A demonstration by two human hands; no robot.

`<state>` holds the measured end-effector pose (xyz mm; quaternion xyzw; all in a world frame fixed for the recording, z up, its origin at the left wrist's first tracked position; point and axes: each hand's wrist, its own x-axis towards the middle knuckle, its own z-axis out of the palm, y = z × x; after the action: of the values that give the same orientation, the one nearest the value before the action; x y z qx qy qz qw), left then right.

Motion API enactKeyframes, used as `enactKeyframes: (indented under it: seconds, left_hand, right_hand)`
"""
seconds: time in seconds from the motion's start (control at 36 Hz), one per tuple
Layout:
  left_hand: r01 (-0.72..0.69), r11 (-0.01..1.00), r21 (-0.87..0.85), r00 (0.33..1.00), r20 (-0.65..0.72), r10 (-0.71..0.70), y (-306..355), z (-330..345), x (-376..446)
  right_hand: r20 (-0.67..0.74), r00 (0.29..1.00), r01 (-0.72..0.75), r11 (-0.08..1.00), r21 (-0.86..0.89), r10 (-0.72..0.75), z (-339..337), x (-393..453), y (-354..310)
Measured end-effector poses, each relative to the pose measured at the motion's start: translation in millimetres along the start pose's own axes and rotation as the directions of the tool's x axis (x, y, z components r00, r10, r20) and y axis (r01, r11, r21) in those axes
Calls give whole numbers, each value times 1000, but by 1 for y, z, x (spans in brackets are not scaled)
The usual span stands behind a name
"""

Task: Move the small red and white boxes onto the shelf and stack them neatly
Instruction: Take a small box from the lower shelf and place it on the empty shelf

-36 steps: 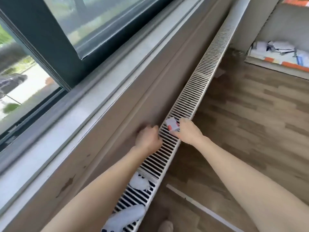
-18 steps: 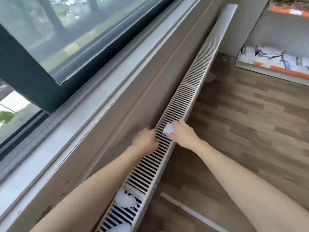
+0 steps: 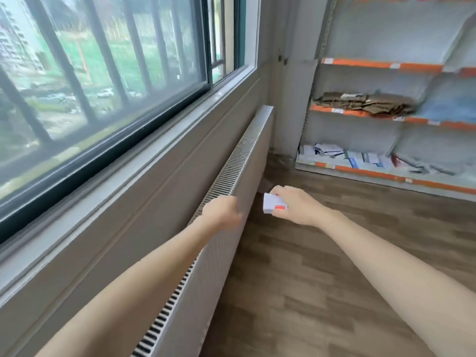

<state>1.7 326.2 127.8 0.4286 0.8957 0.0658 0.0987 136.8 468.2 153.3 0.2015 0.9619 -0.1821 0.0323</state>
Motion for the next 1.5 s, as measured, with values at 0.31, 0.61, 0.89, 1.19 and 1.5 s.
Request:
enactKeyframes:
  seconds: [0.31, 0.61, 0.89, 1.19, 1.5]
  left_hand:
    - [-119, 989, 92, 993, 22, 118, 109, -54, 116]
    - [-328, 937, 120, 940, -63, 337, 194, -55, 269]
    - [-443, 891, 99, 891, -64, 450, 267, -63, 411]
    - [-461, 868, 182, 884, 6, 468, 344, -40, 540]
    - [-323, 919, 225, 924, -135, 358, 408, -103, 675]
  right_hand:
    - [-150, 988, -29, 997, 70, 40, -89, 32, 114]
    - [-190, 960, -210, 977, -18, 203, -163, 87, 233]
    - [-273, 913, -307, 951, 30, 303, -218, 151, 329]
    - [-170, 942, -301, 953, -39, 291, -241, 228, 461]
    - [-303, 936, -181, 983, 18, 177, -358, 338, 567]
